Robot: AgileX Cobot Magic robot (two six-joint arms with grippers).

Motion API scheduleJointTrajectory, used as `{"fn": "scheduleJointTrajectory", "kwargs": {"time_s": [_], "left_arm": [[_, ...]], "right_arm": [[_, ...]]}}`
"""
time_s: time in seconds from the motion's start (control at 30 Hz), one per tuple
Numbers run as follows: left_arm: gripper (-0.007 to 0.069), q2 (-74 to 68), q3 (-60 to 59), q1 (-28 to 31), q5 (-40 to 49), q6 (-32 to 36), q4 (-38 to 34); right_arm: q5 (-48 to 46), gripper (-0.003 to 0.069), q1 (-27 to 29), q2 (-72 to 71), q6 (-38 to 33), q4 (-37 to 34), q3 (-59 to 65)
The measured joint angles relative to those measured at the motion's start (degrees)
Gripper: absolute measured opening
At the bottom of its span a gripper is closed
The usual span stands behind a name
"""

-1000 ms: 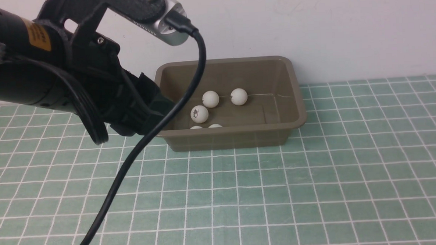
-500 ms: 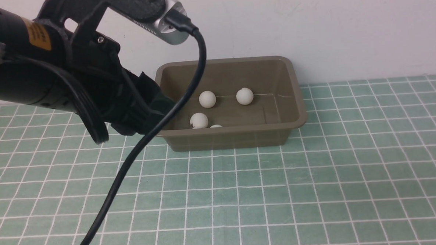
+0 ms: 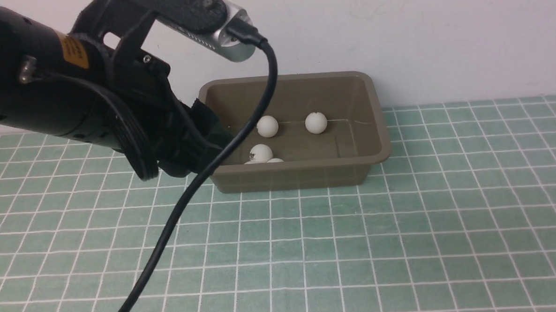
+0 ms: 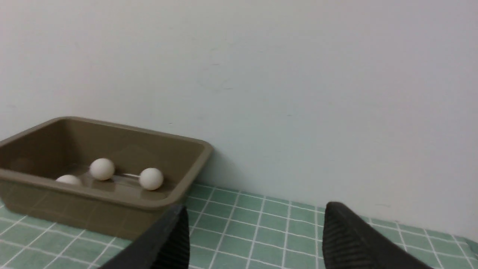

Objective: Put the table tennis balls in the box on the green coffee tablecloth.

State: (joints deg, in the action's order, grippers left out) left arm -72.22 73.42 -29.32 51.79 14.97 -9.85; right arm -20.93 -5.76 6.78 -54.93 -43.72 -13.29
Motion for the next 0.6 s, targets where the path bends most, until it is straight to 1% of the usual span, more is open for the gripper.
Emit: {"fn": "scheduleJointTrajectory", "kwargs": {"time_s": [0.6], "left_arm": [[0.0426, 0.00, 0.00, 0.00, -0.90, 0.80, 0.00]], "right_arm": [[-0.38, 0.0441, -0.08, 0.00, -0.14, -0.14, 0.00]]}}
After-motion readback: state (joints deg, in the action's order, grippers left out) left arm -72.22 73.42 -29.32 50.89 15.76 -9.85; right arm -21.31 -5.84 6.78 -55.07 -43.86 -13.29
